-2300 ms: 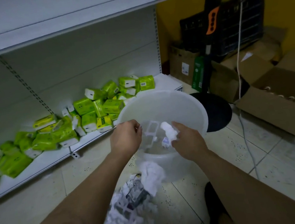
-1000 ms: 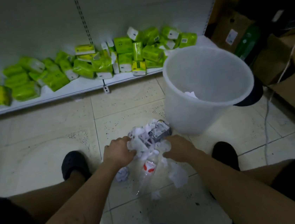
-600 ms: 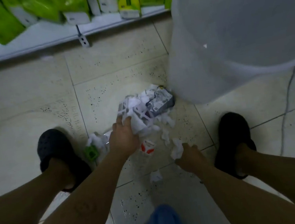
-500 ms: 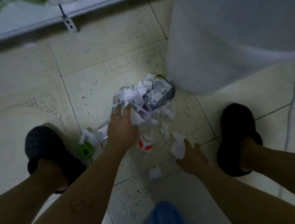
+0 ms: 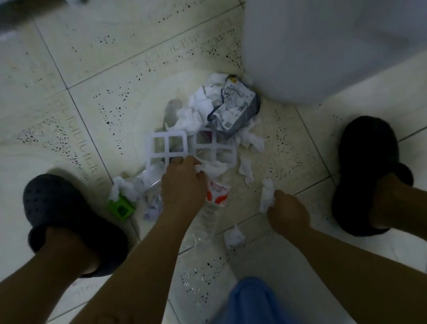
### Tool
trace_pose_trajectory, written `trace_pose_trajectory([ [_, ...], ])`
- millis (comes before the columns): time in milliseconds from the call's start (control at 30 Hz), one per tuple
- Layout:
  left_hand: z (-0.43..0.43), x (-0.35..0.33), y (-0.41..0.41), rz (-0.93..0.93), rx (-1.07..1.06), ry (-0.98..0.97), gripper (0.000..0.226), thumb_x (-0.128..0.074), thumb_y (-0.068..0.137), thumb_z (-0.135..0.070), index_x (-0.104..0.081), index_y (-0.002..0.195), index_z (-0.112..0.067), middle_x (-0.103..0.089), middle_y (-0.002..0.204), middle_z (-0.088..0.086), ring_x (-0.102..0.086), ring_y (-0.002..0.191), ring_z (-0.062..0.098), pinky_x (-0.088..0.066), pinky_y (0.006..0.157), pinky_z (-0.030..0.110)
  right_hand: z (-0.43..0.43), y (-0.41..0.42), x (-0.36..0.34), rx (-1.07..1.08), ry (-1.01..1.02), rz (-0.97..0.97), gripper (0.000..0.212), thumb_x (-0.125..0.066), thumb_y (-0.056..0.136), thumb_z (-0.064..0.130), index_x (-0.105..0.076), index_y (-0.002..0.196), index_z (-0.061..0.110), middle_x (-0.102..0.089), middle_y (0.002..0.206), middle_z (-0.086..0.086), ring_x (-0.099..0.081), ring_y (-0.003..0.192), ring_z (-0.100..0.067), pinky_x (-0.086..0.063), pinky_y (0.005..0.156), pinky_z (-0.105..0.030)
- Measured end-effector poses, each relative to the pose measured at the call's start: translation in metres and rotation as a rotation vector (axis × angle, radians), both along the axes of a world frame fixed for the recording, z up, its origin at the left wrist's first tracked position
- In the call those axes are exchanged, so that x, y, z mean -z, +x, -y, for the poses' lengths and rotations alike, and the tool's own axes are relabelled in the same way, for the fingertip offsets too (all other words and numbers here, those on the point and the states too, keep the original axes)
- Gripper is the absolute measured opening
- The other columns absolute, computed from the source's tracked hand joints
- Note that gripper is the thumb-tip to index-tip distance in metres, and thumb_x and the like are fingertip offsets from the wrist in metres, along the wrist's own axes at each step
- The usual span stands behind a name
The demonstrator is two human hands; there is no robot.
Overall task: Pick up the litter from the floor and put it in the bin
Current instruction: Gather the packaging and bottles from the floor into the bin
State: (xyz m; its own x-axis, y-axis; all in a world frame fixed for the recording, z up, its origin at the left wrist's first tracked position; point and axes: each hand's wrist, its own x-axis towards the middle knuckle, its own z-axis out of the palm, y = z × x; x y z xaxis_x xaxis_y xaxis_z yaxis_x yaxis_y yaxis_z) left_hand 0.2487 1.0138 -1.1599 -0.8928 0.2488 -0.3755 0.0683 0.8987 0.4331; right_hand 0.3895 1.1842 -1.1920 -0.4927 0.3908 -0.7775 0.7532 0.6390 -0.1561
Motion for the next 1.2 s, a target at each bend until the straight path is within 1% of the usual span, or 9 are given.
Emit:
trace_pose_trajectory([
  [67, -0.002, -0.009, 0.005, 0.007, -0.044, 0.025, 0.019, -0.053, 0.088, -0.014, -0.061, 0.104, -0.010, -0.057, 0.109, 0.015, -0.057, 0.095, 0.031, -0.050, 0.081, 0.038, 0.001, -0.001, -0.014, -0.004, -0.052, 0.051, 0.060, -0.010, 0.098, 0.036, -0.046, 0.133, 0.005, -0.048, 0.142, -0.014, -0.046, 0.129, -0.020, -0.031, 0.106, -0.028],
  [167, -0.001, -0.029, 0.007, 0.032, -0.065, 0.038, 0.024, -0.046, 0.092, -0.012, -0.055, 0.114, -0.012, -0.062, 0.107, 0.014, -0.061, 0.095, 0.032, -0.052, 0.079, 0.040, -0.001, -0.008, -0.036, -0.053, -0.057, 0.055, 0.035, -0.039, 0.099, 0.020, -0.052, 0.129, 0.005, -0.054, 0.136, -0.014, -0.051, 0.125, -0.022, -0.038, 0.101, -0.029],
  [300, 0.008, -0.060, 0.005, -0.017, 0.060, -0.030, 0.035, -0.044, 0.094, -0.015, -0.052, 0.128, -0.017, -0.067, 0.105, 0.014, -0.065, 0.092, 0.031, -0.053, 0.077, 0.039, -0.003, -0.024, -0.071, -0.119, -0.045, -0.055, 0.031, -0.049, 0.094, 0.019, -0.057, 0.120, 0.003, -0.060, 0.127, -0.014, -0.056, 0.116, -0.026, -0.043, 0.095, -0.029],
  [500, 0.015, -0.109, -0.002, -0.003, 0.052, -0.087, 0.030, -0.047, 0.093, -0.033, -0.061, 0.114, -0.017, -0.069, 0.107, 0.015, -0.064, 0.095, 0.032, -0.052, 0.080, 0.036, -0.003, -0.047, -0.126, -0.192, -0.039, -0.177, 0.021, -0.052, 0.091, 0.017, -0.065, 0.094, 0.001, -0.067, 0.098, -0.015, -0.064, 0.089, -0.028, -0.044, 0.071, -0.025],
  [600, 0.015, -0.136, -0.004, -0.006, 0.054, -0.086, 0.035, -0.052, 0.091, -0.039, -0.061, 0.115, -0.015, -0.068, 0.111, 0.014, -0.063, 0.098, 0.032, -0.050, 0.079, 0.034, -0.004, -0.057, -0.157, -0.177, -0.098, -0.218, 0.027, -0.047, 0.091, 0.024, -0.055, 0.069, 0.011, -0.058, 0.073, -0.007, -0.052, 0.056, -0.015, -0.039, 0.051, -0.019],
  [767, 0.014, -0.187, -0.006, -0.065, 0.037, -0.026, 0.030, -0.057, 0.087, -0.034, -0.064, 0.111, -0.016, -0.068, 0.104, 0.011, -0.062, 0.088, 0.027, -0.049, 0.073, 0.030, -0.013, -0.068, -0.224, -0.029, -0.215, -0.350, 0.053, -0.045, 0.085, 0.061, -0.058, 0.115, 0.019, -0.054, 0.105, 0.000, -0.059, 0.080, -0.017, -0.040, 0.055, -0.020],
  [900, 0.012, -0.227, -0.004, -0.121, 0.021, 0.000, 0.027, -0.058, 0.086, -0.035, -0.063, 0.105, -0.015, -0.067, 0.101, 0.010, -0.057, 0.081, 0.025, -0.042, 0.067, 0.027, -0.027, -0.074, -0.280, -0.207, -0.158, -0.406, 0.033, -0.042, 0.094, 0.037, -0.053, 0.070, 0.017, -0.057, 0.081, -0.006, -0.053, 0.060, -0.015, -0.042, 0.044, -0.021],
  [1067, 0.006, -0.269, 0.004, -0.179, 0.044, -0.027, 0.033, -0.056, 0.087, -0.046, -0.062, 0.102, -0.018, -0.067, 0.096, 0.008, -0.056, 0.077, 0.024, -0.041, 0.064, 0.028, -0.041, -0.068, -0.342, -0.380, -0.144, -0.505, 0.022, -0.048, 0.089, 0.006, -0.066, 0.099, 0.009, -0.067, 0.102, -0.013, -0.065, 0.082, -0.033, -0.049, 0.055, -0.026],
  [1200, -0.004, -0.301, 0.007, -0.167, 0.069, 0.059, 0.025, -0.060, 0.085, -0.036, -0.060, 0.096, -0.014, -0.062, 0.086, 0.012, -0.055, 0.075, 0.027, -0.036, 0.058, 0.028, -0.056, -0.058, -0.378, -0.448, -0.077, -0.621, 0.033, -0.045, 0.087, 0.001, -0.074, 0.090, 0.016, -0.057, 0.074, 0.011, -0.053, 0.060, -0.011, -0.043, 0.049, -0.012],
])
